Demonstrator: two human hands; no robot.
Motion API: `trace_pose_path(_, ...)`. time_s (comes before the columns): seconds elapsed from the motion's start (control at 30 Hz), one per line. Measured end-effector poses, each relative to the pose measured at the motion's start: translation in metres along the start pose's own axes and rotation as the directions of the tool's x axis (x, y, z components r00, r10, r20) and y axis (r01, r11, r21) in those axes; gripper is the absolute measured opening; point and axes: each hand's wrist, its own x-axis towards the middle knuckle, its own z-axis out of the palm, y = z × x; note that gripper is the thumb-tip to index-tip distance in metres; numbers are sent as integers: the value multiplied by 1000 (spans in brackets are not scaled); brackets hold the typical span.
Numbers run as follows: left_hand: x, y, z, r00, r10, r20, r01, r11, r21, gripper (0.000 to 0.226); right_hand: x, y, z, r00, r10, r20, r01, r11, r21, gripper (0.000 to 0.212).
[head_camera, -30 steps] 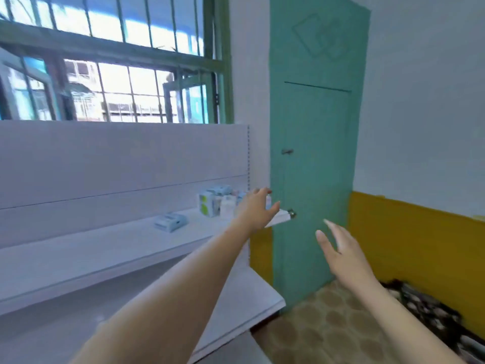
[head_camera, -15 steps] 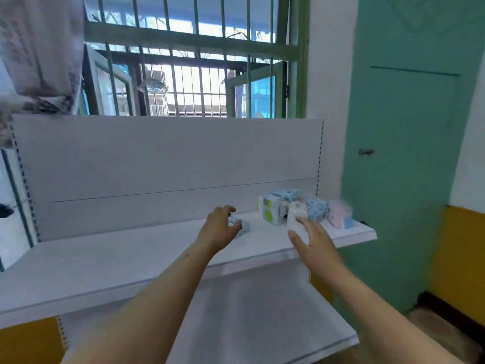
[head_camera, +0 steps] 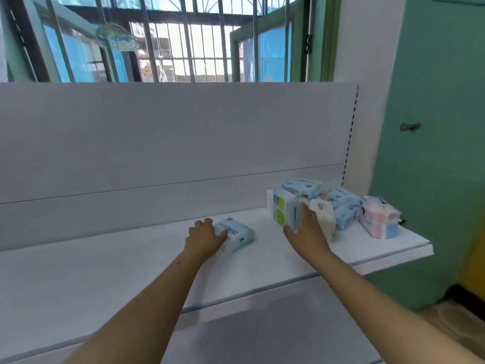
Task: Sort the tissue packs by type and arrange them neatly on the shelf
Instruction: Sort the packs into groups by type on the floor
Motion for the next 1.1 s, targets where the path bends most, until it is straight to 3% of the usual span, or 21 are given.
trace_pose_path(0.2,37,-4,12,993,-109,47,110,994,-27,79,49,-1,36,998,15,-69,-26,988,-151,92)
trace_pose_path(0.33,60,-2,14,991,-49,122,61,993,-103,80,72,-5,47,990,76,-119,-101,970,-222,99)
trace_pose_path(0.47,71,-3,12,990,34,139,9,955,-296,81,86,-2,55,965,57,-255,-130,950,-282,63)
trace_pose_path(0.6,84,-4,7,979,149,140,-43,818,-573,90,91,2,56,976,-38,-216,-39,940,-340,46)
trace_pose_path(0.67,87,-2,5,970,202,132,-63,740,-669,87,90,1,51,974,-47,-223,-17,961,-276,46)
trace_pose_path(0.77,87,5,-2,950,252,185,-6,606,-795,46,81,-9,37,982,7,-189,-4,1000,21,36)
trace_pose_path(0.9,81,33,-20,889,371,269,97,421,-902,34,58,-16,7,971,198,-134,-116,880,461,29)
trace_pose_path(1.0,61,69,-32,797,515,314,132,359,-924,25,29,-14,-29,929,318,-191,-145,785,602,27)
trace_pose_path(1.1,30,110,-29,647,647,403,251,319,-914,26,-15,-4,-71,868,439,-233,-182,718,672,30)
